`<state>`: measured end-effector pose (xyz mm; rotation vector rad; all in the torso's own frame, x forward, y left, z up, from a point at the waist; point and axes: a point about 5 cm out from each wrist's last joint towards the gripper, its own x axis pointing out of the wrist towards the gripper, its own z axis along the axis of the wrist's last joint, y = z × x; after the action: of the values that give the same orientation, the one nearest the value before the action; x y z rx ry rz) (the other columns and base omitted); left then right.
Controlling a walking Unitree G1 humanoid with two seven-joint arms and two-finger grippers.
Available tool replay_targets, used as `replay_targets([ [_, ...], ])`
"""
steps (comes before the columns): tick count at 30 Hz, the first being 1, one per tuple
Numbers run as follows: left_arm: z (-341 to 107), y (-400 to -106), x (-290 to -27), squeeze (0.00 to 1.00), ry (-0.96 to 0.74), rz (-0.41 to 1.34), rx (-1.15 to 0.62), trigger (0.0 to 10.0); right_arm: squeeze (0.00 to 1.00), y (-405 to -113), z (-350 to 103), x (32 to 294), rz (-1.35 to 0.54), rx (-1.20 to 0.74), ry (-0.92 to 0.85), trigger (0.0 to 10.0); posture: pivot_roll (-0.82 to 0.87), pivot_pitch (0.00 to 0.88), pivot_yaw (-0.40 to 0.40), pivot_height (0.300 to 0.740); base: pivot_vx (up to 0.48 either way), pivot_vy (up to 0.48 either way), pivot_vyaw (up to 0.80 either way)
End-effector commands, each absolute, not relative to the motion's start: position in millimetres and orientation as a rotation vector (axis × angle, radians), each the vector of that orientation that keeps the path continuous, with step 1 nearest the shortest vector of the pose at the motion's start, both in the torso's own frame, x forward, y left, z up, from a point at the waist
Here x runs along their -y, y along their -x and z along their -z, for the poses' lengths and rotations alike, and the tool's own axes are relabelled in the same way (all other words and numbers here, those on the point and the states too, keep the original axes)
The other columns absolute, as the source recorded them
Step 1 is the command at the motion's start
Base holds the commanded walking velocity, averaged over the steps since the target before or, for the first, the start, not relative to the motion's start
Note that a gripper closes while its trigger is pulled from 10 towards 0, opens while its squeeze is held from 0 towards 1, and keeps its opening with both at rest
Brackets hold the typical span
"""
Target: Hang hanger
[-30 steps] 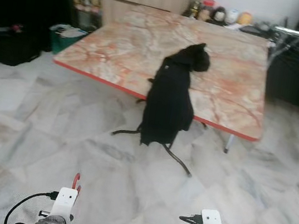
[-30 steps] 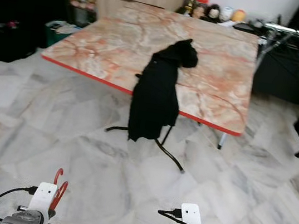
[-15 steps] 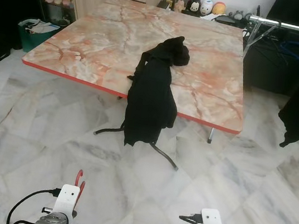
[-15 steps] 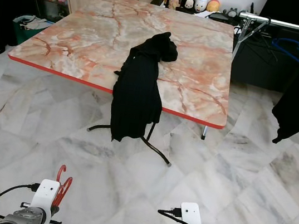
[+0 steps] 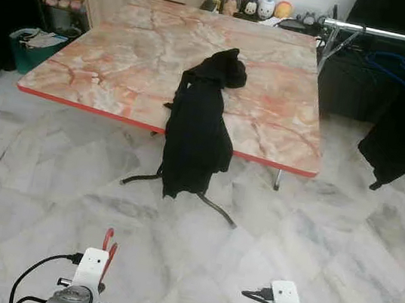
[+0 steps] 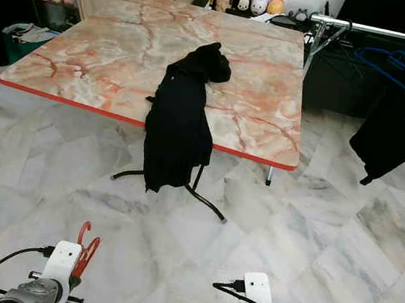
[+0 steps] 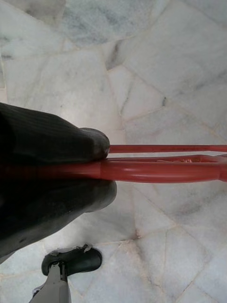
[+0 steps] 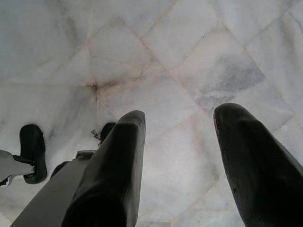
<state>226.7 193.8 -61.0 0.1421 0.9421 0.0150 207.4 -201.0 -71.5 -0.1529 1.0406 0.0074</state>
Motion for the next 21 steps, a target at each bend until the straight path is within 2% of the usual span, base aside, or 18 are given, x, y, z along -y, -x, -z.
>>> replay_targets([
  [1,61.3,-226.4,-193.6,0.0,-0.168,0.0,-0.945,10.0,0.0,-207.0,71.2,204.0,-0.009,-1.045,0.167,10.0,-0.03,0.0,-0.037,0.74,0.0,0.0,-0.69],
  [15,61.0,-226.2,-196.0,0.0,-0.189,0.015,-0.95,10.0,0.0,-207.2,71.4,201.9,-0.012,-1.038,0.165,10.0,-0.05,0.0,-0.017,0.74,0.0,0.0,-0.68],
  [21,59.9,-227.6,-197.4,0.0,-0.197,0.018,-0.946,10.0,0.0,-209.4,70.4,200.1,-0.022,-1.021,0.16,10.0,-0.03,0.0,-0.024,0.74,0.0,0.0,0.0],
])
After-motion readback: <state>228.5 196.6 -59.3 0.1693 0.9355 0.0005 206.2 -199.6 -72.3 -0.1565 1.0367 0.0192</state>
